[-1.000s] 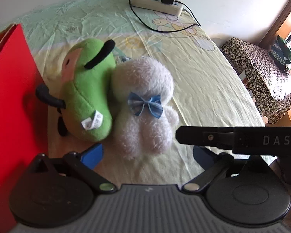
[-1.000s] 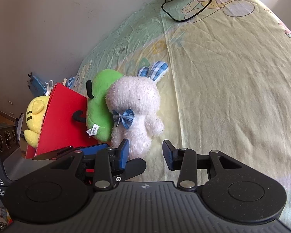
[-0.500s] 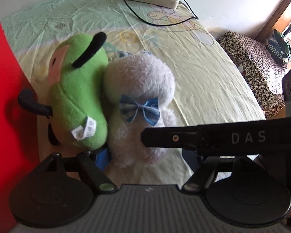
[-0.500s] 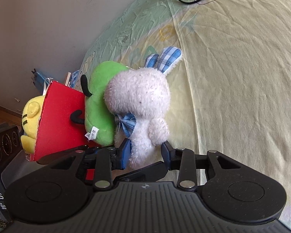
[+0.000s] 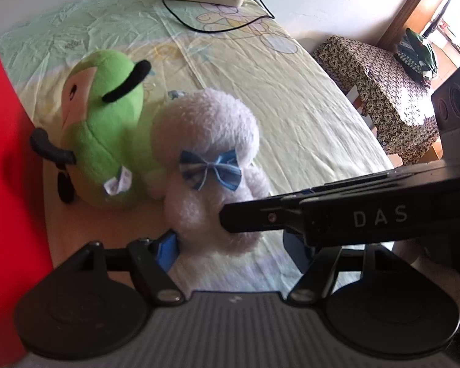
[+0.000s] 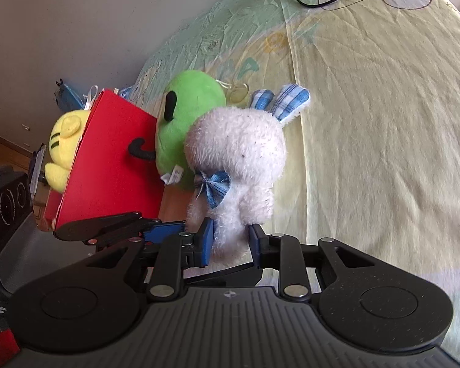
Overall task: Organize objects
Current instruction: 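Grasp the white plush with plaid ears using the right gripper, then lift the white plush and carry it over the red box with the right gripper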
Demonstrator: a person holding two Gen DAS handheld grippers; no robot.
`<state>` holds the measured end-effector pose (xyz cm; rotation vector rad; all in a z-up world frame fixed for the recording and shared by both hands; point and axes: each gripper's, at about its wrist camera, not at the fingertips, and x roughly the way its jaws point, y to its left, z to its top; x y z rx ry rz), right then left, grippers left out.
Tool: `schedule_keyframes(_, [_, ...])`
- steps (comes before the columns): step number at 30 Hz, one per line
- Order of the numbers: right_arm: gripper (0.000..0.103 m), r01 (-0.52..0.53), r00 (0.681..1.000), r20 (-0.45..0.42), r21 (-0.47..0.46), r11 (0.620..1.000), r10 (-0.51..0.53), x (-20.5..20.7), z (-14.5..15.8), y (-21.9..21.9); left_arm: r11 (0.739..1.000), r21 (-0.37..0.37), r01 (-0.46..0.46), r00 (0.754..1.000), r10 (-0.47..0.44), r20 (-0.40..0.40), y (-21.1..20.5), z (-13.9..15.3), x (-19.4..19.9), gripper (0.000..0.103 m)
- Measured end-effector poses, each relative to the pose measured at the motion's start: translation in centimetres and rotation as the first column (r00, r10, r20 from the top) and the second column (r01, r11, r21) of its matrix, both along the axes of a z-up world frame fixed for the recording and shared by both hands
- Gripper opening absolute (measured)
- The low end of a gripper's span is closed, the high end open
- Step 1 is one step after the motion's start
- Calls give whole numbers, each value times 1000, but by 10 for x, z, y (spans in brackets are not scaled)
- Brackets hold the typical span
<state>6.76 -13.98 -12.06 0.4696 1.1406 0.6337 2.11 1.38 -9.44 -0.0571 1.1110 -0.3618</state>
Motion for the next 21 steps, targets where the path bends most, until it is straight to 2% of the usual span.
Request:
schedule_keyframes(10, [30,-49,999,-20,-42,998,49,-43,3,0,993,-6,119,993,-119,-23,-11,-2,-49,72])
schedule_keyframes(19, [36,-40,999,-39,-56,998,37,-61,0,0,991,-36,129,991,-129,-22,-9,-6,-70,73])
schedule_keyframes(21, [36,-25,999,-39,-44,999,23,-62,2,-3,993,-43,113,993,-114,-15,-5,-6,-71,78])
